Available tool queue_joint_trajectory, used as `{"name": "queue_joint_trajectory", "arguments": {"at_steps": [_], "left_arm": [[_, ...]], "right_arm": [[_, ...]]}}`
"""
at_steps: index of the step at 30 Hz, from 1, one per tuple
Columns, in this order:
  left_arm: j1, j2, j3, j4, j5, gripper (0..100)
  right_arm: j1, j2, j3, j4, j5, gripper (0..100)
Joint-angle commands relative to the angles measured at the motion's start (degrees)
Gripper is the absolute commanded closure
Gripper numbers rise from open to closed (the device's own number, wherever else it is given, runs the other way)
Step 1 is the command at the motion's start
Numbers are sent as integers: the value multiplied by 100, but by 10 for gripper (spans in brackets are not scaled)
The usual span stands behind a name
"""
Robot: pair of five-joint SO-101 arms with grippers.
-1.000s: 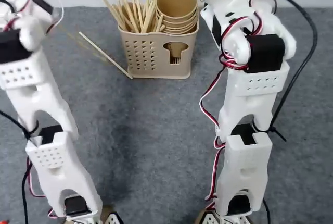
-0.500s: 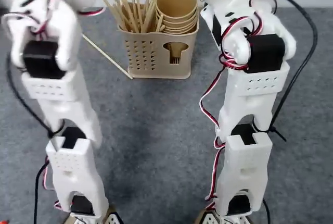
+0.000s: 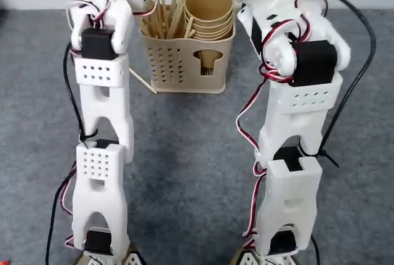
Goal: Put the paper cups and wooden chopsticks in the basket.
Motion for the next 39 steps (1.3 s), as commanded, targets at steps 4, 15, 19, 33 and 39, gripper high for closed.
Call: {"name": "queue_joint_trajectory", "arguments": {"at_steps": [4, 15, 19, 33, 39], "left_arm": [[167, -97, -286, 369, 369, 984], [237, -79, -259, 1116, 1125, 984], [316, -88, -277, 1134, 1160, 900], [369, -563, -418, 1292, 1301, 701], [53, -1081, -418, 703, 2286, 702]], "right_arm": [[84, -101, -229, -84, -44, 990], [163, -57, -229, -84, -44, 990], [163, -57, -229, -84, -44, 990], [163, -57, -229, -84, -44, 990], [163, -66, -229, -84, -44, 990]]}}
